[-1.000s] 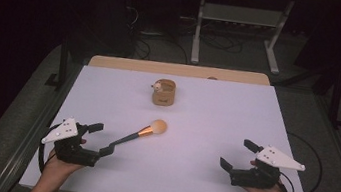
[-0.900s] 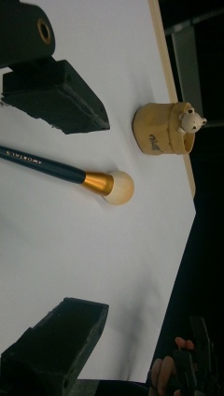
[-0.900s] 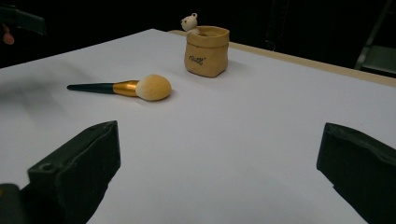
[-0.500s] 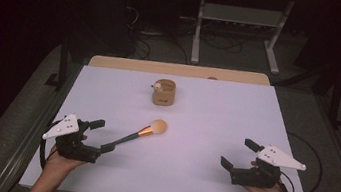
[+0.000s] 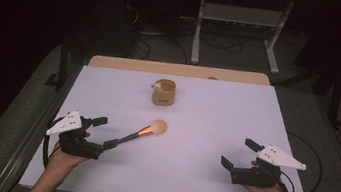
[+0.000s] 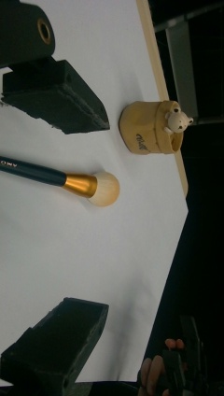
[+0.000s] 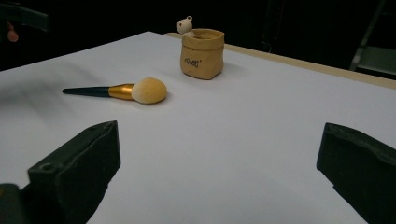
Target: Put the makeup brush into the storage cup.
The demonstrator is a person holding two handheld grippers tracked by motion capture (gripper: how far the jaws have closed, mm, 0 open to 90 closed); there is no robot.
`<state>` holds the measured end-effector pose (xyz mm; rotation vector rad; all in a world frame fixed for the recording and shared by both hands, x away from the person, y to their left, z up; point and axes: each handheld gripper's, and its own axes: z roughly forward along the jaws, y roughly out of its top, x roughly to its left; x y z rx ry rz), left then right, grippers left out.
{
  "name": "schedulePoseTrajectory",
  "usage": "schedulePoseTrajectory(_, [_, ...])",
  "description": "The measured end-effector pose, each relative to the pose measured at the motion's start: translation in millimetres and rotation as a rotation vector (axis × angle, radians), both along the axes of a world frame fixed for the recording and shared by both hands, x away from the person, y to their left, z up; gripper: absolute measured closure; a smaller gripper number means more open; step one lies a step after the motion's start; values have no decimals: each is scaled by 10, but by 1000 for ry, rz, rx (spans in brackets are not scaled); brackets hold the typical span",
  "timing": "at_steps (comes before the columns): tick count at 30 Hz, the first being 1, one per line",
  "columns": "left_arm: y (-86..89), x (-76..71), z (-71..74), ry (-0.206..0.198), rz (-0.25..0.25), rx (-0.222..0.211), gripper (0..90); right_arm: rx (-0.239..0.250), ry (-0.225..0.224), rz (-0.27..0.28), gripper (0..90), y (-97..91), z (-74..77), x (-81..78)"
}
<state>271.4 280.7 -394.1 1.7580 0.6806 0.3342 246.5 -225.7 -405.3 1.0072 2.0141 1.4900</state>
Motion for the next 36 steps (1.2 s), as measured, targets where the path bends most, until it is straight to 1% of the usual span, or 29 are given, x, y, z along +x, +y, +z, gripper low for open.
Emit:
schedulePoseTrajectory(2, [-8,9,7,-5,-1,-5,100,-1,-1,0,0,3,1,-3])
schedulePoseTrajectory(7, [-21,39,33,-13,-7,2,100,2,-3,1,0,5,-2,-3])
schedulePoseTrajectory(10, [-37,63,45,-18,-11,-4,100,0,-8,3,0,9,-2,1])
schedulePoseTrajectory(12, [-41,77,59,-22,-15,3,100,-3,-9,7,0,13,-4,6])
schedulePoseTrajectory(17, [-43,110,79,-21,-19,-9,100,-3,-8,7,0,29,-11,23])
schedulePoseTrajectory(21, [-54,143,86,-24,-23,-7,100,-9,-13,8,0,32,-13,35])
schedulePoseTrajectory(25, [-63,153,98,-26,-24,-10,100,-6,-12,7,0,34,-14,33])
schedulePoseTrajectory(26, [-74,177,126,-35,-27,-11,100,-2,-12,6,0,29,-9,29])
schedulePoseTrajectory(30, [-99,216,146,-38,-28,-22,101,3,-13,3,0,16,-8,42])
schedulePoseTrajectory(32, [-107,234,150,-39,-31,-21,101,4,-6,2,0,19,-9,46])
schedulePoseTrajectory(34, [-111,241,151,-39,-32,-21,101,1,-14,4,0,23,-10,53])
schedulePoseTrajectory(36, [-129,262,158,-42,-43,-11,101,2,-13,4,0,27,-8,51])
